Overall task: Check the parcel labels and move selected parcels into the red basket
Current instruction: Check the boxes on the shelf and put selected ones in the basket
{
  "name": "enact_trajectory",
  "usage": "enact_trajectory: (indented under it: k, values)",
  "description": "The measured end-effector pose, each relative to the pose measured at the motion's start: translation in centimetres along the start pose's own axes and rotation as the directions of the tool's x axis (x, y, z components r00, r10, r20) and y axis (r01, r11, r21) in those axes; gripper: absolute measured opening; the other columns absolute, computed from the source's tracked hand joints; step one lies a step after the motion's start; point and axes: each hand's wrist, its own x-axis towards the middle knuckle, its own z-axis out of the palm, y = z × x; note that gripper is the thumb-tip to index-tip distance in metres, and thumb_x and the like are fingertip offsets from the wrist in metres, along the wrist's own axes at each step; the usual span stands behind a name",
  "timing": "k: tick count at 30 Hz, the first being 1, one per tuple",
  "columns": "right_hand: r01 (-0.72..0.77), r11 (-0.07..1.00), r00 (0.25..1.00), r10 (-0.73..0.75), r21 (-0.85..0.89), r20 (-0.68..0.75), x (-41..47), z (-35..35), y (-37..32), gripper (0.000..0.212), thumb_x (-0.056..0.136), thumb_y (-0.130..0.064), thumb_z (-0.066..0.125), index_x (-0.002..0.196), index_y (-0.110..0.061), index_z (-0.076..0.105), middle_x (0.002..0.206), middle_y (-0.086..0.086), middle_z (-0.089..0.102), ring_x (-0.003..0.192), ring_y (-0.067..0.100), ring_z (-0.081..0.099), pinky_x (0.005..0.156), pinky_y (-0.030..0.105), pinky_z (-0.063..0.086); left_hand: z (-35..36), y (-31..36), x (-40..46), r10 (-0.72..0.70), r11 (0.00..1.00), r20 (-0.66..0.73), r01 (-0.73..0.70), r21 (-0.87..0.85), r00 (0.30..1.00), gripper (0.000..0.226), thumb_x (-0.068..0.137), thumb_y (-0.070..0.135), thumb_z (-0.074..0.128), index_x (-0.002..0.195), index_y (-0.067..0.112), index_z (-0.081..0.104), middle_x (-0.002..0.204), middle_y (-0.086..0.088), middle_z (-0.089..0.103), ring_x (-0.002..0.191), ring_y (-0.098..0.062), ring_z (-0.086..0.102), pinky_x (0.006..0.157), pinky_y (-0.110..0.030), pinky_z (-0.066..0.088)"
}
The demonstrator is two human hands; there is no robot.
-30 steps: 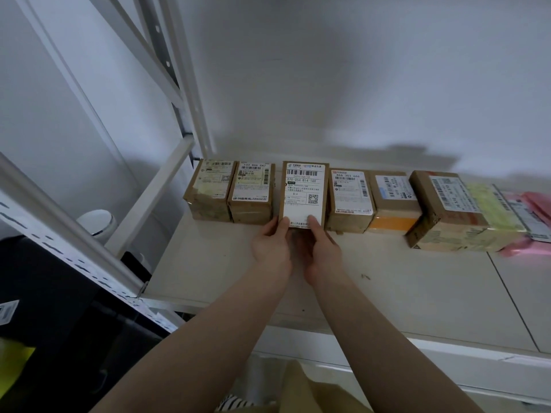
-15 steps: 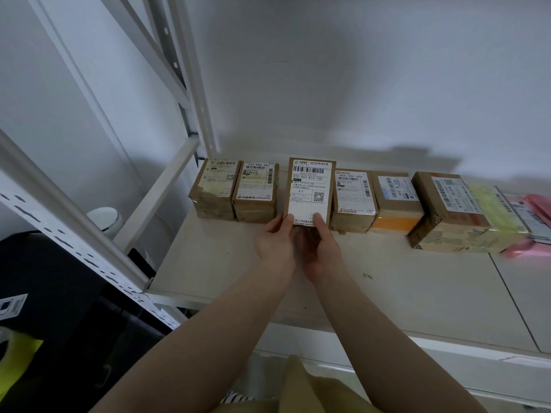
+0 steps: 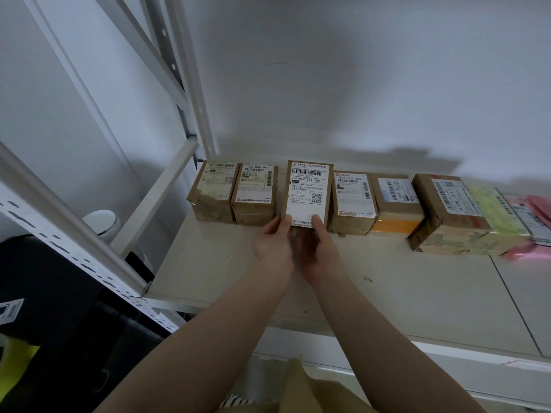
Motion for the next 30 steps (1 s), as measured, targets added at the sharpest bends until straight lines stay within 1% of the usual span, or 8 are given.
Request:
enact_trajectory:
  k: [5, 10, 17, 21, 23, 26, 29, 30]
  values:
    - [-0.021, 1.000, 1.000, 0.021, -0.007, -0.014, 0.1, 0.2, -0.1, 0.069, 0.063, -0.023, 0.086, 0.127, -0.009, 0.065, 0.124, 0.015, 0.070, 0.116, 0.030, 0.066, 0.109, 0.045, 0.045, 0.0, 0.2, 0.2, 0.011, 1.000, -0.009, -0.011, 0.027, 1.000, 0.029, 0.087, 0.010, 0.069, 0.116, 0.004, 0.068, 0.104, -0.015, 0.073, 0.082, -0.016, 0.071, 0.058, -0.014, 0.053]
    - [-0.045, 0.995, 0.996, 0.038, -0.089, -0.084, 0.0, 0.5, -0.4, 0.046, 0.080, -0.022, 0.079, 0.122, -0.007, 0.068, 0.115, 0.014, 0.074, 0.109, 0.030, 0.070, 0.105, 0.046, 0.049, 0.1, 0.4, 0.5, -0.010, 1.000, -0.035, 0.011, 0.025, 0.999, 0.031, 0.086, 0.013, 0.071, 0.116, 0.005, 0.068, 0.101, -0.012, 0.074, 0.082, -0.016, 0.071, 0.057, -0.015, 0.053]
    - [-0.058, 0.987, 0.987, 0.035, -0.149, -0.156, -0.4, 1.5, -0.8, 0.036, 0.081, -0.023, 0.080, 0.111, -0.007, 0.071, 0.104, 0.013, 0.077, 0.101, 0.029, 0.073, 0.098, 0.045, 0.054, 0.1, 0.4, 0.9, -0.027, 0.999, -0.050, 0.029, 0.046, 0.998, 0.029, 0.085, 0.016, 0.073, 0.112, 0.006, 0.069, 0.102, -0.011, 0.074, 0.086, -0.019, 0.072, 0.064, -0.021, 0.054]
    - [-0.074, 0.984, 0.987, 0.049, -0.165, -0.154, -0.6, 1.7, -1.0, 0.043, 0.078, -0.026, 0.082, 0.117, -0.010, 0.071, 0.106, 0.011, 0.077, 0.102, 0.027, 0.073, 0.098, 0.043, 0.055, 0.2, 0.6, 0.7, -0.011, 0.999, -0.046, 0.013, 0.051, 0.999, 0.030, 0.086, 0.014, 0.072, 0.113, 0.004, 0.067, 0.101, -0.011, 0.073, 0.082, -0.016, 0.070, 0.057, -0.015, 0.052]
    - [-0.078, 0.981, 0.985, 0.049, -0.177, -0.164, -0.8, 1.8, -1.1, 0.043, 0.079, -0.026, 0.081, 0.117, -0.010, 0.071, 0.107, 0.010, 0.077, 0.102, 0.026, 0.072, 0.092, 0.038, 0.058, 0.1, 0.6, 0.5, -0.006, 0.998, -0.036, 0.008, 0.058, 0.999, 0.030, 0.087, 0.015, 0.071, 0.114, 0.005, 0.066, 0.102, -0.011, 0.072, 0.082, -0.015, 0.070, 0.057, -0.015, 0.052]
    - [-0.064, 0.982, 0.986, 0.034, -0.180, -0.161, -1.7, 1.9, -1.1, 0.041, 0.082, -0.026, 0.078, 0.119, -0.010, 0.070, 0.108, 0.009, 0.077, 0.100, 0.024, 0.072, 0.075, 0.030, 0.060, -0.3, 0.5, -0.1, -0.009, 0.997, -0.024, 0.011, 0.071, 1.000, 0.029, 0.087, 0.015, 0.071, 0.114, 0.004, 0.065, 0.105, -0.013, 0.071, 0.081, -0.014, 0.069, 0.057, -0.014, 0.052]
    - [-0.024, 0.982, 0.988, -0.004, -0.185, -0.151, -3.5, 2.0, -1.1, 0.034, 0.084, -0.026, 0.077, 0.114, -0.011, 0.072, 0.101, 0.006, 0.078, 0.099, 0.021, 0.072, 0.090, 0.034, 0.057, -1.0, 0.8, -1.0, -0.038, 0.994, 0.033, 0.034, 0.099, 0.999, 0.033, 0.087, 0.016, 0.071, 0.116, 0.003, 0.063, 0.105, -0.015, 0.070, 0.076, -0.014, 0.066, 0.057, -0.016, 0.051]
    - [-0.014, 0.981, 0.989, -0.015, -0.191, -0.150, -4.3, 2.0, -1.2, 0.030, 0.084, -0.027, 0.076, 0.110, -0.012, 0.073, 0.096, 0.005, 0.079, 0.095, 0.020, 0.072, 0.092, 0.033, 0.056, -1.3, 1.0, -1.5, -0.056, 0.991, 0.066, 0.047, 0.125, 0.996, 0.035, 0.086, 0.018, 0.072, 0.117, 0.004, 0.063, 0.101, -0.013, 0.069, 0.073, -0.013, 0.063, 0.059, -0.018, 0.051]
